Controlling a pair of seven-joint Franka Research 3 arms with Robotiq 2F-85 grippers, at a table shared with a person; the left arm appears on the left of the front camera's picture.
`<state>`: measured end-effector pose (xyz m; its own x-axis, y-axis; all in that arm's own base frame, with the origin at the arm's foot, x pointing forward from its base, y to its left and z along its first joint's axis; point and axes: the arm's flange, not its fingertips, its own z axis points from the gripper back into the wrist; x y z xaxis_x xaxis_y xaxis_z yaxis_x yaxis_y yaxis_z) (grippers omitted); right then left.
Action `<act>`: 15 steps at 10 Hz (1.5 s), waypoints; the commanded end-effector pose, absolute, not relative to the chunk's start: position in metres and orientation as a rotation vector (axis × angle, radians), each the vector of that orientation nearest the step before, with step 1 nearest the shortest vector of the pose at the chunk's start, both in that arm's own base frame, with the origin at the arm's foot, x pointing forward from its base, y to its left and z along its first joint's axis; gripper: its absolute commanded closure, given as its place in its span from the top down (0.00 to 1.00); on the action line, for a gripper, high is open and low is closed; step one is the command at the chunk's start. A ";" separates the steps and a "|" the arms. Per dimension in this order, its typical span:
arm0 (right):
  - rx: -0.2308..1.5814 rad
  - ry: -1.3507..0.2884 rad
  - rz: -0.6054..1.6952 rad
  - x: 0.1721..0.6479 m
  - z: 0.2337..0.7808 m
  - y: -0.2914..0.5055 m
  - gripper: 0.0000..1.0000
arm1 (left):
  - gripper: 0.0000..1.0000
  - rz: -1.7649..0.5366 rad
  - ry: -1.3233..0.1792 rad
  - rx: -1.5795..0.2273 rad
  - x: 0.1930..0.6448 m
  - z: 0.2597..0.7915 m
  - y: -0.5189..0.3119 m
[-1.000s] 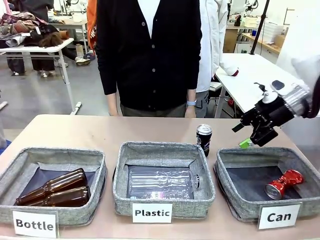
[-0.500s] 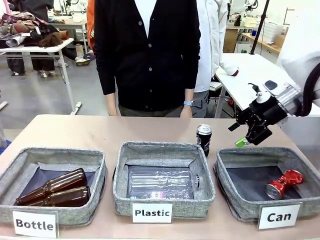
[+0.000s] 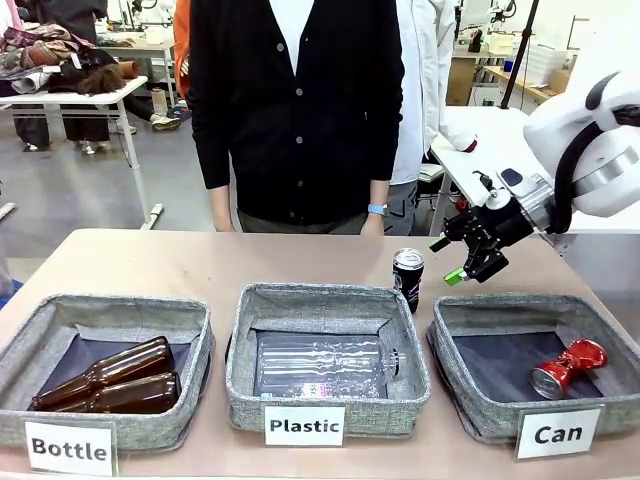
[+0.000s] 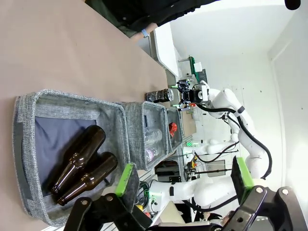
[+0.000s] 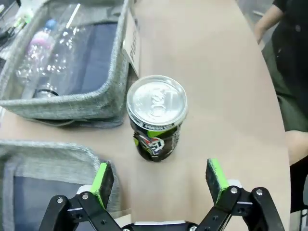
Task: Sort the can waste into the basket.
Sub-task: Pick up the can waste from the table and place it in the right Fabric basket.
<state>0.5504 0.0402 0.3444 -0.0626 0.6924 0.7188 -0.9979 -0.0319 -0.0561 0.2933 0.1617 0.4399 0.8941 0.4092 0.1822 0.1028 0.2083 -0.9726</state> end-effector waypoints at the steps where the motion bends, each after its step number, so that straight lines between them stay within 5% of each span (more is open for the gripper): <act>1: 0.631 -0.719 1.592 0.564 0.330 0.034 1.00 | 1.00 0.221 -0.464 -1.375 0.293 0.443 0.161; 15: 0.977 -0.704 1.635 0.604 0.261 0.078 1.00 | 1.00 0.221 -0.464 -1.375 0.293 0.443 0.161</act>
